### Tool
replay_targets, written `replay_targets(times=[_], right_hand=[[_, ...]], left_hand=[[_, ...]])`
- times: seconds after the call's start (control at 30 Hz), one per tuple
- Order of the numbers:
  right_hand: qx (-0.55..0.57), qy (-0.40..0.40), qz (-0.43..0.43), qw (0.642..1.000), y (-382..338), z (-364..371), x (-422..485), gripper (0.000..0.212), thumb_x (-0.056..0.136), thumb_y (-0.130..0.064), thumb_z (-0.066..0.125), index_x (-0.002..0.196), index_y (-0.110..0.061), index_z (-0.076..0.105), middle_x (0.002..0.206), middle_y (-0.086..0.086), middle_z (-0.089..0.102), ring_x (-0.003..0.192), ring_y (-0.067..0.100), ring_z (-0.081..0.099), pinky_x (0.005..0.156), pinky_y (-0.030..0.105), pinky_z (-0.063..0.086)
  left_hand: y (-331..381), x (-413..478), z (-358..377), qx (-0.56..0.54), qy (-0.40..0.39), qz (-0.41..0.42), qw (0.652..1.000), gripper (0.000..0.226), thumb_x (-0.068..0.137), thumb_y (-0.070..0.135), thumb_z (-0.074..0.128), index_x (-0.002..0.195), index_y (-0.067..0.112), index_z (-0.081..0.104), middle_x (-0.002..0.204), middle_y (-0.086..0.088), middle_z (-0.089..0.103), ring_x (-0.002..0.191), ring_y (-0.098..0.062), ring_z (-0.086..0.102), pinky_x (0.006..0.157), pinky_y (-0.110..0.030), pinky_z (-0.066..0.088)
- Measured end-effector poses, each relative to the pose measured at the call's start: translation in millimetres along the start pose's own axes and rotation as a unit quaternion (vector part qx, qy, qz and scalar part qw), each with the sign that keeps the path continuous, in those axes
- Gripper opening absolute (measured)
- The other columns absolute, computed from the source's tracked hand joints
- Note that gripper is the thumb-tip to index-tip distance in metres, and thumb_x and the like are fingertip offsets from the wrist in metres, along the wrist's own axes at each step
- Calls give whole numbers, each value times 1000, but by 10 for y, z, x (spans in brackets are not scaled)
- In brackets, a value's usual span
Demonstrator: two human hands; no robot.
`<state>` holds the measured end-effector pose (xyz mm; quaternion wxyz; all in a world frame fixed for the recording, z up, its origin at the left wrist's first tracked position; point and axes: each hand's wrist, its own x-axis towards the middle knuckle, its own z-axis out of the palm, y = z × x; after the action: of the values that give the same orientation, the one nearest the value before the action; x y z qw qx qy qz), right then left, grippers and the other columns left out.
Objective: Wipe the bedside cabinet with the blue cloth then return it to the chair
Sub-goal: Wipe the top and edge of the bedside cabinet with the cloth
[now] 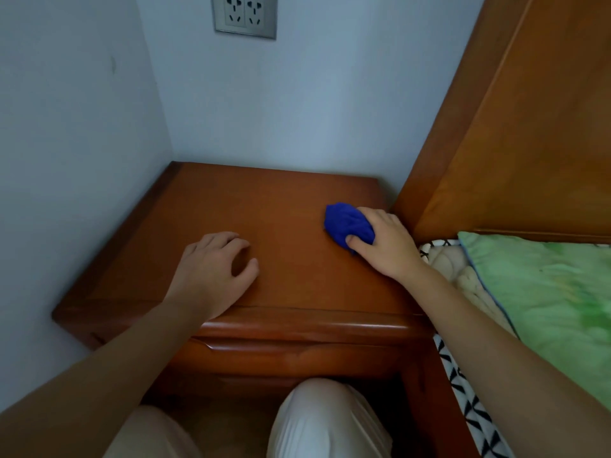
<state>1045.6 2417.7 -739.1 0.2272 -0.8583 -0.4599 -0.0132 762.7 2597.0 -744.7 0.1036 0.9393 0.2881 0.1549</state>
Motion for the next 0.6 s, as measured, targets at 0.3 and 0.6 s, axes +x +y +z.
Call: replay_targets(times=[0.3, 0.6], right_hand=[[-20, -6, -21, 1000, -132, -75, -755, 72, 85, -65, 50, 147, -30, 45, 142, -8, 55, 130, 22, 47, 110, 40, 39], [6, -8, -4, 1000, -88, -52, -325, 62, 88, -54, 65, 143, -32, 48, 137, -6, 57, 128, 22, 49, 106, 39, 41]], left_hand=[[30, -54, -19, 39, -22, 9, 999, 75, 89, 66, 24, 143, 21, 52, 151, -6, 47, 141, -24, 40, 115, -46, 35], [27, -316, 26, 29, 26, 55, 998, 61, 92, 58, 39, 126, 16, 67, 134, -5, 62, 126, -23, 55, 102, -46, 45]])
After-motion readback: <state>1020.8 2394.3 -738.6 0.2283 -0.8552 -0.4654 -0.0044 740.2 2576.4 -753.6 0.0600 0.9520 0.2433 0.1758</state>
